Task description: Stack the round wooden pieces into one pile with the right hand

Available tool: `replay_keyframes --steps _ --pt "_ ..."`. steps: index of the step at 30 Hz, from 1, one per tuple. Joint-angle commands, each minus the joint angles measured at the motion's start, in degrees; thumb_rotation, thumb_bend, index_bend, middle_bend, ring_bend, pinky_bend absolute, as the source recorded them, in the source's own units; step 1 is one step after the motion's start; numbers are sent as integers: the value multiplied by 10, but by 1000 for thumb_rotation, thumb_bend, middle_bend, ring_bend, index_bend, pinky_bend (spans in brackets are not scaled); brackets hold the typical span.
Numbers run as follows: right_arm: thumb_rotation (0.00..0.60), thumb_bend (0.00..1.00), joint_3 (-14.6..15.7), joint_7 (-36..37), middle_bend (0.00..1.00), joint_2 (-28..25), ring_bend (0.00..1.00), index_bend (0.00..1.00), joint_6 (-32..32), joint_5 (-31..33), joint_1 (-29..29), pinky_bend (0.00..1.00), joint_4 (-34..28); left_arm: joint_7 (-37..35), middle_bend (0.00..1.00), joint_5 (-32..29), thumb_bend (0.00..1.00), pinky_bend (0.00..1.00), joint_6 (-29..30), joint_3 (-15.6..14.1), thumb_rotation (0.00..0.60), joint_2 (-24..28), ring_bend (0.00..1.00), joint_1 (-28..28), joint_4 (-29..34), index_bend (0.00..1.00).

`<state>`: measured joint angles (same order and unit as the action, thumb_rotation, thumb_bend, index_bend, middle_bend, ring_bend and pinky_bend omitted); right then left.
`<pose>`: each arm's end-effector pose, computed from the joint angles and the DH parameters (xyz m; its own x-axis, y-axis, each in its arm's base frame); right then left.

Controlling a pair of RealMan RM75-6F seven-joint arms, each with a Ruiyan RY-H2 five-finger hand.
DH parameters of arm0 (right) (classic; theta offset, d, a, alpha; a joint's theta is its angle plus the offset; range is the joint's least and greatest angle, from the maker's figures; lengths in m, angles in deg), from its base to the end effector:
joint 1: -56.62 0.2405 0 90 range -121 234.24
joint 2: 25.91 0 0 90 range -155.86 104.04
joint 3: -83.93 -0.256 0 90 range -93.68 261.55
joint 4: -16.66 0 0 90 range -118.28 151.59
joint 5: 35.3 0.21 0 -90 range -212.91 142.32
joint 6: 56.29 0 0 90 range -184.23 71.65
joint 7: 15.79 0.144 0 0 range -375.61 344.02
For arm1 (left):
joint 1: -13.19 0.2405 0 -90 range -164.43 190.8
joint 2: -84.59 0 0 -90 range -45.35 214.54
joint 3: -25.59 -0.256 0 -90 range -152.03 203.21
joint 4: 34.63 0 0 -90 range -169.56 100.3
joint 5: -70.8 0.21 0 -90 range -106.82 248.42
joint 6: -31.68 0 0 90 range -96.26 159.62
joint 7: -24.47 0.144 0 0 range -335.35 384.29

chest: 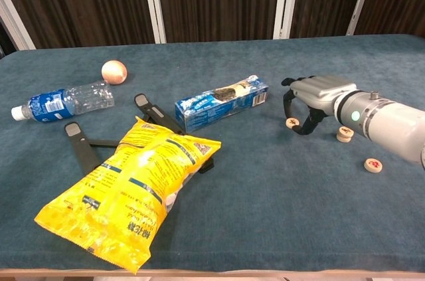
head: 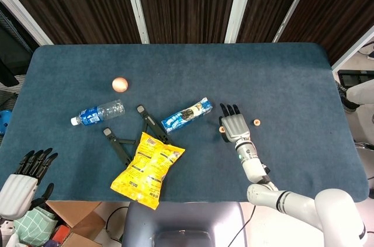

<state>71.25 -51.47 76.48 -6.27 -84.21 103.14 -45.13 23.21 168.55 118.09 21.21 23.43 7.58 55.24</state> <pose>-0.1845 -0.3865 -0.0624 0.6271 -0.2796 0.7271 -0.7789 -0.2097 0.5911 -0.3045 0.1558 0.1540 0.4794 0.0946 0.8725 0.8653 -0.2172 -0.4518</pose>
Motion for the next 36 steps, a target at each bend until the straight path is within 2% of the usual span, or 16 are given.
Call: replay_keyframes --steps 1,11,15,21,25,28,31,36 --pt "600 493 1 -1 12 0 0 563 0 0 0 0 1 0 0 0 474 26 -1 0 600 0 0 0 0 0" --pt "600 496 3 -3 34 1 0 618 -1 4 1 0 5 -2 0 0 475 26 -1 0 600 1 0 -1 1 0" --pt "600 497 5 8 40 -12 0 634 7 -8 -4 0 -17 -3 0 0 475 26 0 0 600 1 0 0 0 0" --pt "600 497 30 38 42 -86 0 638 56 -76 -40 0 -126 -3 0 0 475 26 1 0 600 1 0 0 0 0" --pt "600 497 63 57 42 -154 0 638 86 -124 -75 0 -205 -1 0 3 475 26 2 -1 600 0 0 1 1 0" --pt "600 497 85 71 42 -189 0 637 99 -149 -97 0 -231 -1 0 5 474 26 2 -2 600 0 0 1 1 0" --pt "600 497 97 87 42 -209 0 635 98 -156 -111 0 -232 1 0 7 475 26 0 -3 600 -1 0 0 1 0" --pt "600 497 98 106 42 -201 0 632 81 -155 -116 0 -191 4 0 10 475 26 -1 -4 600 -3 0 -1 2 0"
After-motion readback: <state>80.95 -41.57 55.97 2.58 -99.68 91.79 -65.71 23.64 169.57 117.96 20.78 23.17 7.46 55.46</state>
